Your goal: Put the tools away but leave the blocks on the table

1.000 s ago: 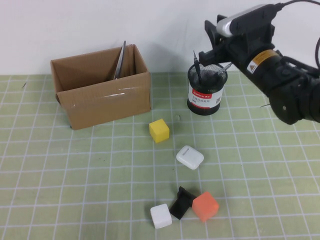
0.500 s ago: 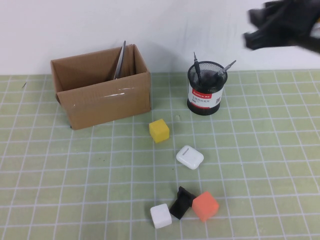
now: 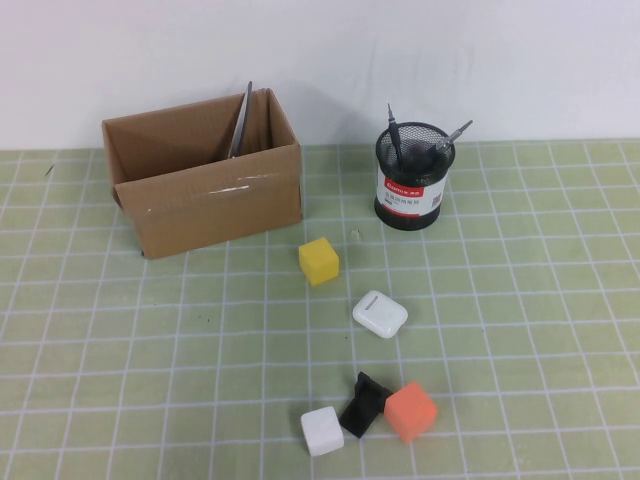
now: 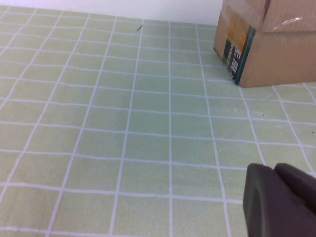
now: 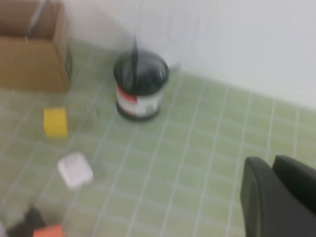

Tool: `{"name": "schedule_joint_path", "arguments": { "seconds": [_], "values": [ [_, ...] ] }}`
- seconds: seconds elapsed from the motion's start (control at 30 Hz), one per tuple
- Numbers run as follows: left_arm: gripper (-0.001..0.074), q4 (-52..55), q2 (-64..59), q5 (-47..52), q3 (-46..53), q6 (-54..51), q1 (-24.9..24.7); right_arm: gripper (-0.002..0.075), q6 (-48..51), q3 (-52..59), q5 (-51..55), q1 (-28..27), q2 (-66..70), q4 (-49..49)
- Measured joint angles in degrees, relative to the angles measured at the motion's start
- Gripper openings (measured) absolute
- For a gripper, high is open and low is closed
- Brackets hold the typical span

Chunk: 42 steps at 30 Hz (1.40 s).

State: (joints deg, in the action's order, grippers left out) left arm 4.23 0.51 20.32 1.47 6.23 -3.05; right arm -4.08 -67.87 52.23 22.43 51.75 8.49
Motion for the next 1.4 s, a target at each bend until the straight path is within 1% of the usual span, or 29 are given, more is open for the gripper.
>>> {"name": "schedule_joint_path", "arguments": {
  "seconds": [0.13,0.53,0.6,0.7,0.83,1.0,1.1,1.27,1.4],
  "values": [
    [-0.0003,0.0,0.0,0.0,0.0,0.0,0.0,-0.0006,-0.11,0.0,5.28,0.0,-3.13,0.08],
    [-0.0003,0.0,0.0,0.0,0.0,0.0,0.0,-0.0007,-0.11,0.0,6.42,0.0,-4.06,1.02],
    [-0.0003,0.0,0.0,0.0,0.0,0.0,0.0,-0.0007,0.62,0.51,5.79,-1.42,-4.85,2.52],
    [-0.0003,0.0,0.0,0.0,0.0,0.0,0.0,-0.0007,0.58,3.21,3.04,-6.53,-8.4,3.73],
    [-0.0003,0.0,0.0,0.0,0.0,0.0,0.0,-0.0007,-0.8,11.97,-4.9,-13.12,-16.08,4.39],
    [-0.0003,0.0,0.0,0.0,0.0,0.0,0.0,-0.0007,-1.19,25.59,-13.21,-18.76,-27.82,5.04],
    [-0.0003,0.0,0.0,0.0,0.0,0.0,0.0,-0.0007,-1.32,33.87,-15.71,-19.78,-34.81,5.17],
    [-0.0003,0.0,0.0,0.0,0.0,0.0,0.0,-0.0007,-1.44,45.58,-17.69,-19.92,-45.8,5.17],
    [-0.0003,0.0,0.0,0.0,0.0,0.0,0.0,-0.0007,-1.55,54.01,-19.21,-19.92,-51.48,5.26]
  ]
}}
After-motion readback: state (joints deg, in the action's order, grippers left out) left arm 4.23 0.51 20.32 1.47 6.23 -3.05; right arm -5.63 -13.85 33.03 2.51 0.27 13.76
